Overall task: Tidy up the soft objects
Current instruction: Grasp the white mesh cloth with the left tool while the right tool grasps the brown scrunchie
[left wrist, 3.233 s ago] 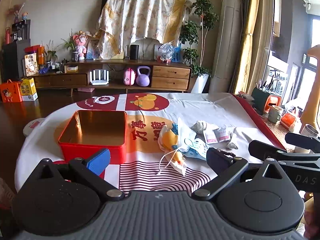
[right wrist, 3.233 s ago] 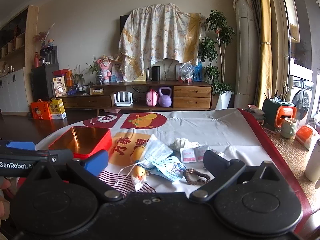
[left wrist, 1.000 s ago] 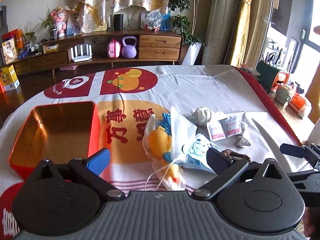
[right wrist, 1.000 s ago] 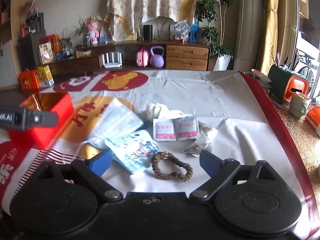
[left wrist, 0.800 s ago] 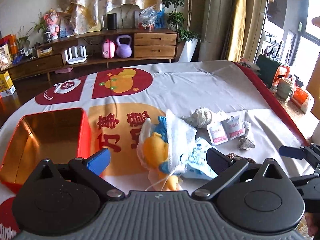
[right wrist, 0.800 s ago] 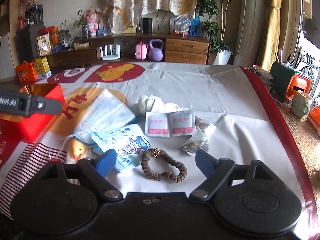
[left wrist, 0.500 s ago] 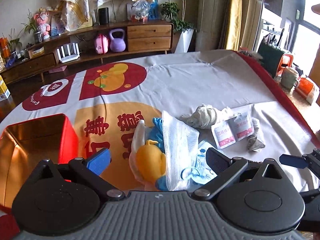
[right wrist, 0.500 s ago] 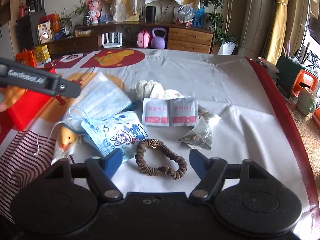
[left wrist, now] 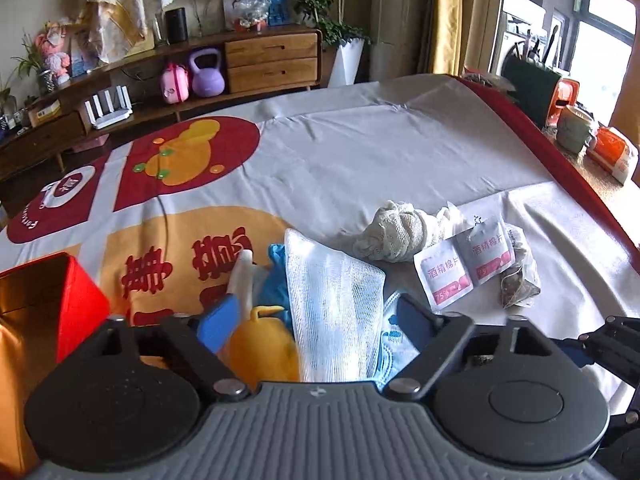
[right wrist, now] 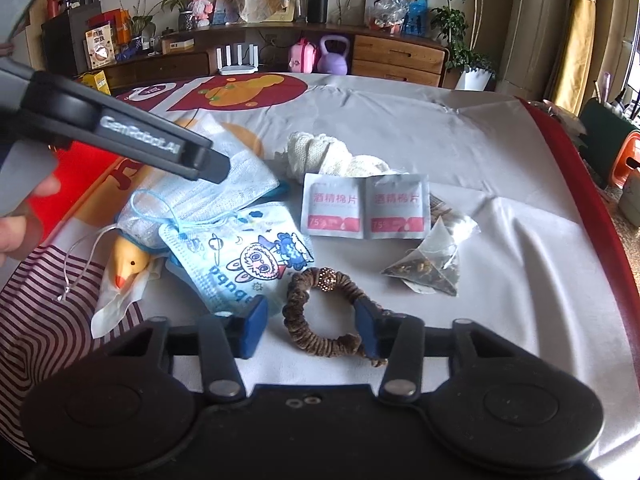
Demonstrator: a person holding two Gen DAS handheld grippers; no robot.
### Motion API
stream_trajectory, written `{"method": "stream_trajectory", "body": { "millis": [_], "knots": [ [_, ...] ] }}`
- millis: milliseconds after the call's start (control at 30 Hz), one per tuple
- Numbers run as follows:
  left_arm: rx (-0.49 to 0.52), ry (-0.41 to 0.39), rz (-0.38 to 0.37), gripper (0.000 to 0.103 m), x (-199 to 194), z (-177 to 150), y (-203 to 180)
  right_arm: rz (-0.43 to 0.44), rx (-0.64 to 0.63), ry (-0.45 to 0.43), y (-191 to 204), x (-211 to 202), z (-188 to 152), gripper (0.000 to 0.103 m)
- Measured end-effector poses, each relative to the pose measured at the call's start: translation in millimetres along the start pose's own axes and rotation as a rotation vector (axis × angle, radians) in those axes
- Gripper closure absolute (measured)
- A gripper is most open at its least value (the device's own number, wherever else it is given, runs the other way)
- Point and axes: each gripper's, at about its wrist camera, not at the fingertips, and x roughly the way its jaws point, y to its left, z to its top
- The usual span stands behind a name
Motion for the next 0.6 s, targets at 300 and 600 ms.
{"method": "stream_trajectory", "body": {
  "millis": [300,600],
  "knots": [
    [0.03,0.027,-0.02,0.045,16,3,-3,0.019,0.003,0.015,-1,5,0,0.07],
    [0.044,0.014,-0.022,0.085,14,1,-3,0.033,0.03,0.025,-4,6,-2,0.093]
  ]
}}
